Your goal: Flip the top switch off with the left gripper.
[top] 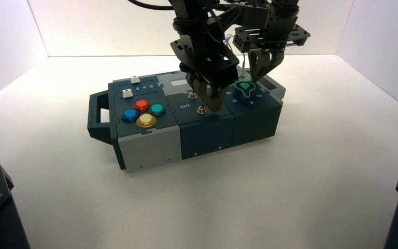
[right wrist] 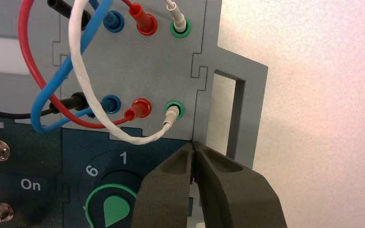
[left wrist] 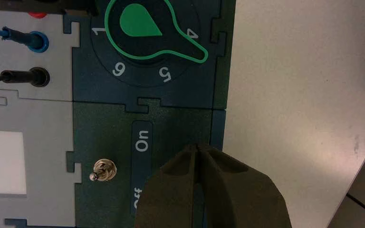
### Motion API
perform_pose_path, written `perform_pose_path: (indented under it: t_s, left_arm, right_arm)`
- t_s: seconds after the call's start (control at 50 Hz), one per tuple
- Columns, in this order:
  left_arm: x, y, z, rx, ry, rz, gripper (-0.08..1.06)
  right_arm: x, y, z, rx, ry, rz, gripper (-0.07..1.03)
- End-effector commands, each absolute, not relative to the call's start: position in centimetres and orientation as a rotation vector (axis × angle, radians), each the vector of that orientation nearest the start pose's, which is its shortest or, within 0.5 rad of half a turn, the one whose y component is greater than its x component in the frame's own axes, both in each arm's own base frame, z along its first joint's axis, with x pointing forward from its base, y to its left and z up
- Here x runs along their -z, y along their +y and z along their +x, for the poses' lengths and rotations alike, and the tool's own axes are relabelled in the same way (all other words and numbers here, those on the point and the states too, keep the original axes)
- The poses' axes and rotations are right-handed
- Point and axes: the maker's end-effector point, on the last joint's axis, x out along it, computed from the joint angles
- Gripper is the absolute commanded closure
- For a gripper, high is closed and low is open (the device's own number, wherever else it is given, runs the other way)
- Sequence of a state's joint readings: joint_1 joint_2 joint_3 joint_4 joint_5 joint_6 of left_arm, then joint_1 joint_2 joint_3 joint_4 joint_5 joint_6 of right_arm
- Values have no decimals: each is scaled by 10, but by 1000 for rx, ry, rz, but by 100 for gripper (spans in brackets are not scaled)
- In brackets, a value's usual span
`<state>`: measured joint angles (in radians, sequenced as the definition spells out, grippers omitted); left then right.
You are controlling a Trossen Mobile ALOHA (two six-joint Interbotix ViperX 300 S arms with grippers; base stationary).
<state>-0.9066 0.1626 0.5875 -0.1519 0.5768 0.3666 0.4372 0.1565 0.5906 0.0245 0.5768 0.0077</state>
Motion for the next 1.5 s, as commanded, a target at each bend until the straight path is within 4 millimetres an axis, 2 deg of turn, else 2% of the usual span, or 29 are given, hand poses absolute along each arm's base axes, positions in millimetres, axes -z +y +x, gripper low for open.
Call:
perform_pose_path:
  t_s: [0.02, 0.22, 0.68, 1.02, 1.5]
  left_arm:
    - [-57, -305, 243, 972, 1100, 712, 101]
    - [-60, -310, 248, 978, 1090, 717, 101]
    - [-64, -307, 244, 982, 1102, 714, 101]
    - [-74, -316, 229, 1018, 1086, 717, 101]
    - [-55, -303, 216, 1019, 1138, 753, 101]
  right_arm:
    - [-29, 160, 327, -368, 1339, -268, 98]
    - [-27, 160, 327, -367, 1346, -268, 98]
    - [-25, 160, 327, -368, 1354, -272, 98]
    - [-22, 159, 326, -366, 1363, -275, 98]
    - [-22, 159, 326, -367, 1366, -278, 98]
